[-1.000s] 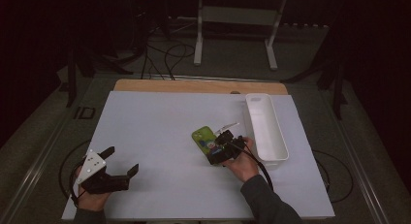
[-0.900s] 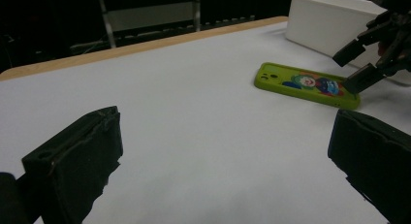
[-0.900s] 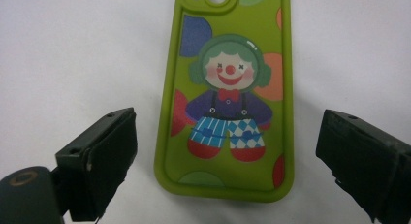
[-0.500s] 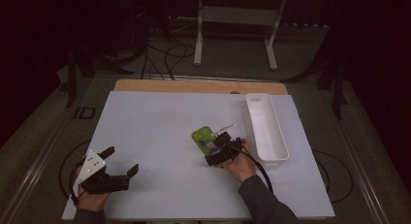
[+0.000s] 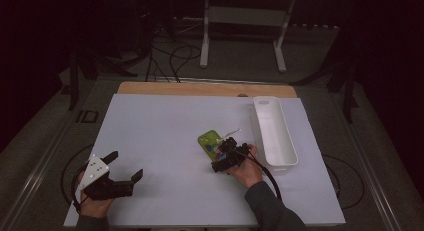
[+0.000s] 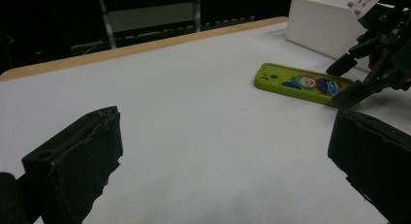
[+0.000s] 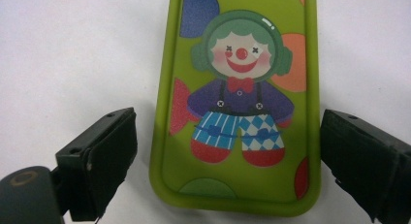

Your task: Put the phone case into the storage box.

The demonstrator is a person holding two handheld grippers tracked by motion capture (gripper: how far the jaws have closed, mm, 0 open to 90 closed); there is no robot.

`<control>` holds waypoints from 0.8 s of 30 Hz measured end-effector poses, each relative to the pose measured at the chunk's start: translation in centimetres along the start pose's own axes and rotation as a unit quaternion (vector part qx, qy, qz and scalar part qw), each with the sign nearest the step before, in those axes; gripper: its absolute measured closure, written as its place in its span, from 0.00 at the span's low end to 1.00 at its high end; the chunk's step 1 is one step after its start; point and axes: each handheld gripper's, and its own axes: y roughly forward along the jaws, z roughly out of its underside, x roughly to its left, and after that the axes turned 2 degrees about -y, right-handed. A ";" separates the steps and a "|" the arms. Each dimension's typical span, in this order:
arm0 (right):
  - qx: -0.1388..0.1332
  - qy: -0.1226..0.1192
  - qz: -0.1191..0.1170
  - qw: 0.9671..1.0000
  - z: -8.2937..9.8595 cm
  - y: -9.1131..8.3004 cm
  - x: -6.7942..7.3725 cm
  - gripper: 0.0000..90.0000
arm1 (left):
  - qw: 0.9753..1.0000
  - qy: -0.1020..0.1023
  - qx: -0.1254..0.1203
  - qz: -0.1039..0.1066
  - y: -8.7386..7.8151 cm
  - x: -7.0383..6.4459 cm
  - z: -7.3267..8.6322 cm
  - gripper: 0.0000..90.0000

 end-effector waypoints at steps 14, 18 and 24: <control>0.013 -0.007 0.008 1.000 0.0 0.5 0.1 0.09 | 1.000 0.000 -0.001 0.000 0.0 0.0 0.0 0.00; 0.014 -0.005 0.008 1.000 0.1 0.5 0.1 0.10 | 1.000 0.000 0.000 0.000 0.0 0.0 0.0 0.00; 0.015 -0.003 0.008 1.000 0.1 0.5 0.2 0.10 | 1.000 0.000 0.000 0.000 0.0 0.0 0.0 0.00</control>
